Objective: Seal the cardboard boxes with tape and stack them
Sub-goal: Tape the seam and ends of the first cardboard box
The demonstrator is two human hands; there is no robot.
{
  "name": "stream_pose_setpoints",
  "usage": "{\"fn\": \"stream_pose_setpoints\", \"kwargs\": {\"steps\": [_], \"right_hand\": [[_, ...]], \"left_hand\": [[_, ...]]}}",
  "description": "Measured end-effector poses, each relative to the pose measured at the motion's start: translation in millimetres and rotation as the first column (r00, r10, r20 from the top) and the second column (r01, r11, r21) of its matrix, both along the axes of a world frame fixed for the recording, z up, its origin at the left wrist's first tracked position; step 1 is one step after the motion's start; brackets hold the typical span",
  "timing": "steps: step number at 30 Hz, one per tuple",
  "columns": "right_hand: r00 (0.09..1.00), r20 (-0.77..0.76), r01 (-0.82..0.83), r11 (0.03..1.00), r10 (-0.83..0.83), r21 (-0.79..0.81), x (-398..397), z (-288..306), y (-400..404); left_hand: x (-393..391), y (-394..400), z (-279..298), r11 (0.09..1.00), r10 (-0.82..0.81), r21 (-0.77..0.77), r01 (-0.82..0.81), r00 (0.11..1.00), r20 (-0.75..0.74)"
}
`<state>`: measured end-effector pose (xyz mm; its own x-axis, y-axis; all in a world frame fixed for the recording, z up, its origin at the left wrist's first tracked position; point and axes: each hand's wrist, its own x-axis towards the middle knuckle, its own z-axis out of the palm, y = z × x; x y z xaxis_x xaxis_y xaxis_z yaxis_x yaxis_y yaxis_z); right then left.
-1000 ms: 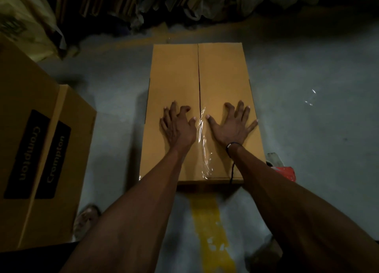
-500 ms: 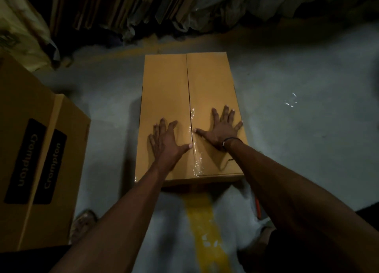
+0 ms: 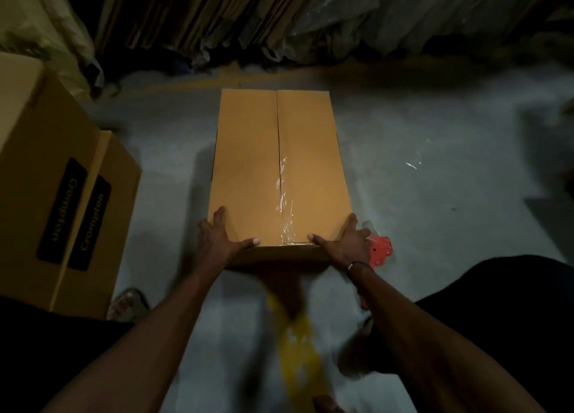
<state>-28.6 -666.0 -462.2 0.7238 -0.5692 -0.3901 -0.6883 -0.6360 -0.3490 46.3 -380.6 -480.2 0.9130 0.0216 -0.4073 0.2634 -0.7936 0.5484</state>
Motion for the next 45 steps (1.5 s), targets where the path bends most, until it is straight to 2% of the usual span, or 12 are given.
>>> {"fn": "stream_pose_setpoints", "kwargs": {"steps": [7,10,14,16,19,21,23,27,33,37,40,45], "right_hand": [[0.982,0.177,0.028,0.978,-0.066,0.207,-11,-5,-6],[0.950,0.200,0.178,0.942,-0.240,0.286,-14,-8,-1],[0.863,0.135,0.336,0.752,-0.487,0.567,-30,-23,50],[0.838,0.168,0.320,0.717,-0.519,0.619,-40,-44,74],[0.841,0.241,0.263,0.755,-0.485,0.601,-45,-37,88],[0.862,0.258,0.240,0.799,-0.437,0.551,-38,-24,82],[0.898,0.237,0.209,0.834,-0.371,0.511,-24,-23,62],[0.942,0.257,0.077,0.884,-0.217,0.461,8,-23,15],[0.975,0.217,-0.043,0.911,-0.052,0.410,71,-8,-40],[0.965,0.261,-0.072,0.910,-0.041,0.409,103,-3,-55],[0.950,0.313,-0.103,0.925,-0.018,0.365,102,1,-56],[0.942,0.297,0.068,0.957,-0.154,0.281,62,-5,-38]], "left_hand": [[-54,5,6,0.994,-0.067,0.074,0.075,0.991,-0.117],[-79,2,11,0.993,-0.063,0.095,0.075,0.991,-0.119],[-103,-5,10,0.997,-0.049,0.045,0.057,0.985,-0.168],[-113,-6,5,0.999,-0.049,0.009,0.051,0.982,-0.181],[-117,2,-8,0.996,-0.047,-0.079,0.033,0.982,-0.185],[-111,6,-4,0.966,0.005,-0.248,-0.074,0.963,-0.268],[-97,11,2,0.934,0.109,-0.305,-0.188,0.960,-0.257],[-47,28,28,0.961,0.270,-0.080,-0.264,0.960,0.072],[52,87,33,0.892,0.410,0.106,-0.440,0.884,0.226],[85,121,22,0.908,0.381,0.162,-0.386,0.922,0.067],[87,127,16,0.920,0.352,0.167,-0.355,0.935,0.050],[65,120,14,0.895,0.373,0.250,-0.369,0.927,0.031]]}}
